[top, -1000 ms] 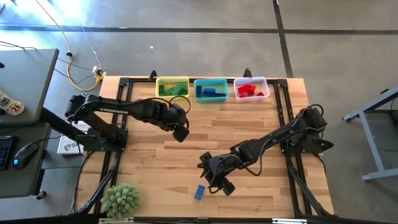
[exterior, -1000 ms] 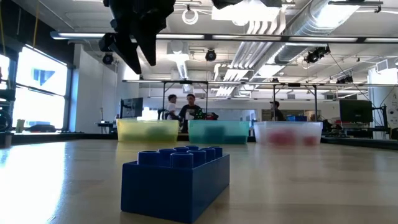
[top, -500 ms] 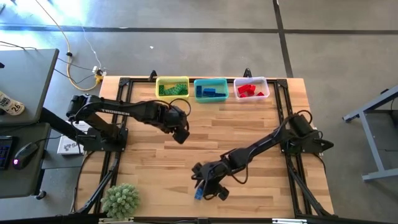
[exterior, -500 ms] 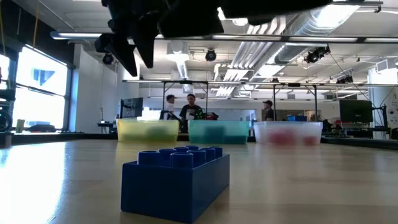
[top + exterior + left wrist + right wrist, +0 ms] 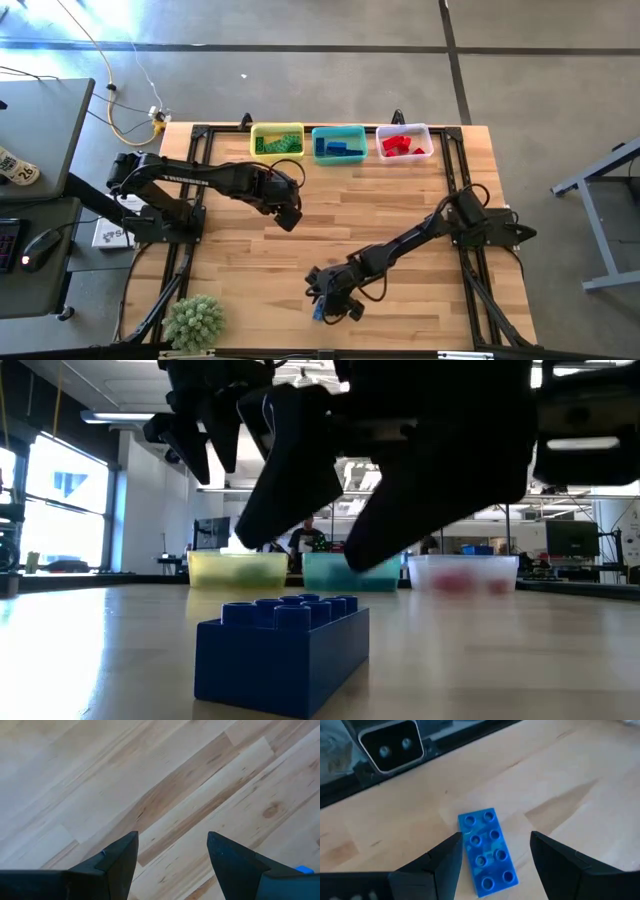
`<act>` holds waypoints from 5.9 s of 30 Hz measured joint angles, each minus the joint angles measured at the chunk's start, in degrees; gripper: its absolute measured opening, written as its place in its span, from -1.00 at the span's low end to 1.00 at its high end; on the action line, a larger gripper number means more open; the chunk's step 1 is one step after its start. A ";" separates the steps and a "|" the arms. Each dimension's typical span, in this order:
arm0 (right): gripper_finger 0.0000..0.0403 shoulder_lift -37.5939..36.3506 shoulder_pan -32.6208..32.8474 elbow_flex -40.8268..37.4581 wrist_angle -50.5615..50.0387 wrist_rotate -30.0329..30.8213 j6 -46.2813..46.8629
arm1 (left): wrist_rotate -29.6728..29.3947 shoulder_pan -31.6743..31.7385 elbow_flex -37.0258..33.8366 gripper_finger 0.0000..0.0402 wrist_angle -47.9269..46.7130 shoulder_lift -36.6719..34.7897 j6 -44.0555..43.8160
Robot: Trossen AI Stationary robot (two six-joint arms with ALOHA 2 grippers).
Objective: Sort & place blocks by color
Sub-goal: Put the blue game piece into the blue bin, then return to Home Position
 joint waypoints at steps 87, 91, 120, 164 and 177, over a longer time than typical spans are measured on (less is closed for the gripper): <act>-0.41 -11.52 -26.79 0.00 -26.69 53.94 40.80 | -15.20 25.18 0.00 0.13 0.63 -0.07 36.57; -0.41 -13.12 -33.22 0.00 -26.58 51.38 34.17 | -15.19 26.06 0.00 0.13 0.67 -0.07 36.52; -0.02 -13.30 -55.69 0.00 -24.03 25.88 18.51 | -5.74 25.92 0.00 0.13 1.88 -0.07 33.95; 0.02 -25.23 -42.92 0.02 -9.68 16.76 54.28 | 10.53 6.02 -41.09 0.03 34.01 -48.77 35.27; 0.02 -25.23 -38.09 0.02 -7.60 17.05 59.63 | 10.54 1.99 -60.53 0.03 51.88 -68.10 36.94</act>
